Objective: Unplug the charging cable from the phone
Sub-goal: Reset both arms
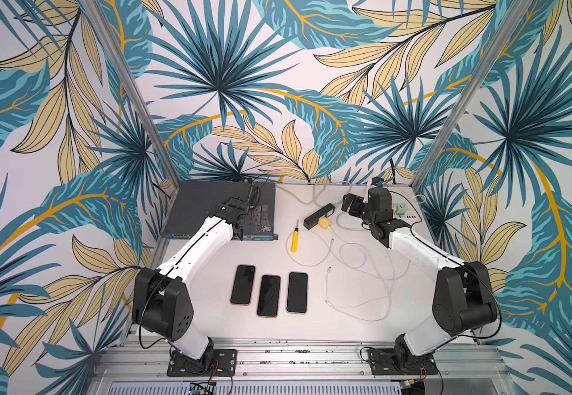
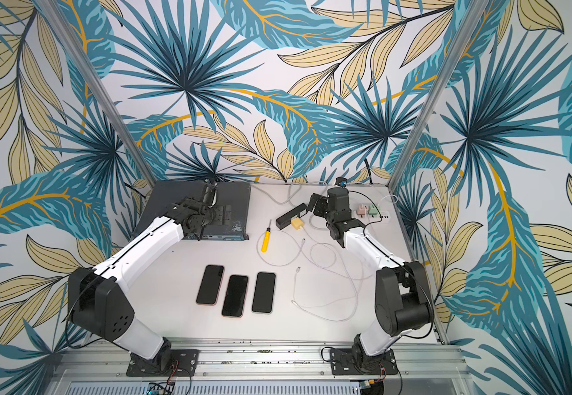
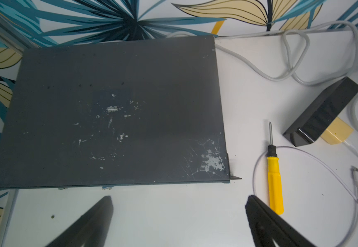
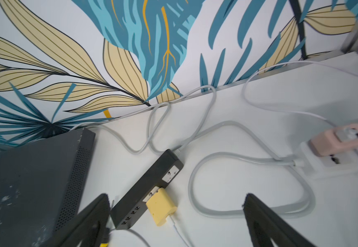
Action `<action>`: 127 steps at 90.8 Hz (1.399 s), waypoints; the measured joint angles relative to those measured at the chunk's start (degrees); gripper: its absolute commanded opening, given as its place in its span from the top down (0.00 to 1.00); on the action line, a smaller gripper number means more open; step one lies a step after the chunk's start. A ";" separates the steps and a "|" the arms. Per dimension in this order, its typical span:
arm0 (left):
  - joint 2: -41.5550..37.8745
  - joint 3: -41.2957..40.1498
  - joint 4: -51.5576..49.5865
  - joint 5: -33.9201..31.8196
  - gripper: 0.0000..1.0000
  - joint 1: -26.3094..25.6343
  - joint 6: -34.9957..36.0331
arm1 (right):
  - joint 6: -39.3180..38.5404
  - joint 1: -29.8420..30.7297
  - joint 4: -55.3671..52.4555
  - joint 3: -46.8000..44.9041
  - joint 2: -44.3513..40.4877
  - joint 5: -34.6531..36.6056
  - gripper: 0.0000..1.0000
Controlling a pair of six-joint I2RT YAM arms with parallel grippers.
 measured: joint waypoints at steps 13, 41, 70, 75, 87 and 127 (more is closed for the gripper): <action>-5.31 -6.84 5.53 -0.17 0.00 7.93 0.17 | -2.84 -1.79 -0.46 -1.88 -1.09 4.72 0.00; -11.91 -33.38 27.89 -2.91 0.00 13.68 3.87 | -8.46 -5.27 12.24 -18.93 -10.78 15.98 0.00; -11.85 -40.87 42.32 -2.82 0.00 14.69 7.02 | -11.54 -9.11 21.68 -31.23 -17.07 23.76 0.00; -11.87 -42.42 45.70 -2.16 0.00 14.69 7.61 | -12.07 -9.22 23.08 -32.72 -17.16 24.55 0.00; -11.93 -45.05 50.45 -0.92 0.00 14.69 9.46 | -13.03 -10.32 27.78 -36.85 -17.14 25.33 0.00; -3.50 -57.81 80.21 4.15 0.00 14.12 16.79 | -21.44 -11.61 64.94 -54.66 -9.31 21.14 0.00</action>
